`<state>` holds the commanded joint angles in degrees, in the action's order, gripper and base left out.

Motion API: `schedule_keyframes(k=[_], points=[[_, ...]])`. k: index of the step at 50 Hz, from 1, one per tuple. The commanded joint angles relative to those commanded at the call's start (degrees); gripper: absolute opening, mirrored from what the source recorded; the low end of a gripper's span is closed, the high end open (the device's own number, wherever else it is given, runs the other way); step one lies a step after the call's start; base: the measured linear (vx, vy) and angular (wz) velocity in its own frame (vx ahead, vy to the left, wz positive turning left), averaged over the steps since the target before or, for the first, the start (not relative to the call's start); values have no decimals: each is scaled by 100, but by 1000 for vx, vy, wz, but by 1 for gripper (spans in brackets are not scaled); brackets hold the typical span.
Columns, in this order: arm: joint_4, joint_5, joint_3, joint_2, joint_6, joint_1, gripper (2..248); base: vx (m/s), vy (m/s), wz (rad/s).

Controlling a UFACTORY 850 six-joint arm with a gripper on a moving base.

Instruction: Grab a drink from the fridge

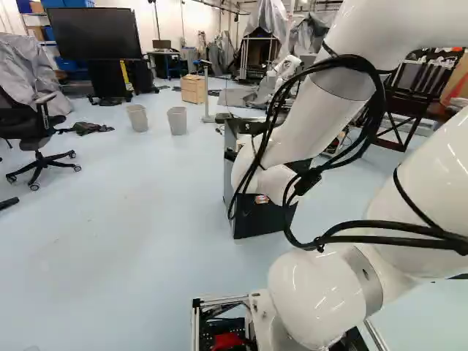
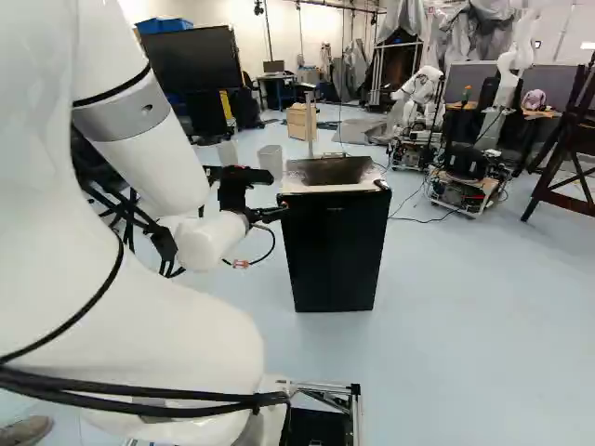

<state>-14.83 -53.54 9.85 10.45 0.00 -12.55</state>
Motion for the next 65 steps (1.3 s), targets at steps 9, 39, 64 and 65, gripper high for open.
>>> schedule_keyframes(k=[9, 39, 64, 65], points=[[-283, -117, 29, -32, 0, -206, 247, 0, 0, 0], [-1234, -434, 448, -637, 0, -808, 247, 0, 0, 0], [-2049, -653, 933, -1519, 0, -1249, 247, 0, 0, 0], [-2082, -662, 952, -1553, 0, -1266, 247, 0, 0, 0]])
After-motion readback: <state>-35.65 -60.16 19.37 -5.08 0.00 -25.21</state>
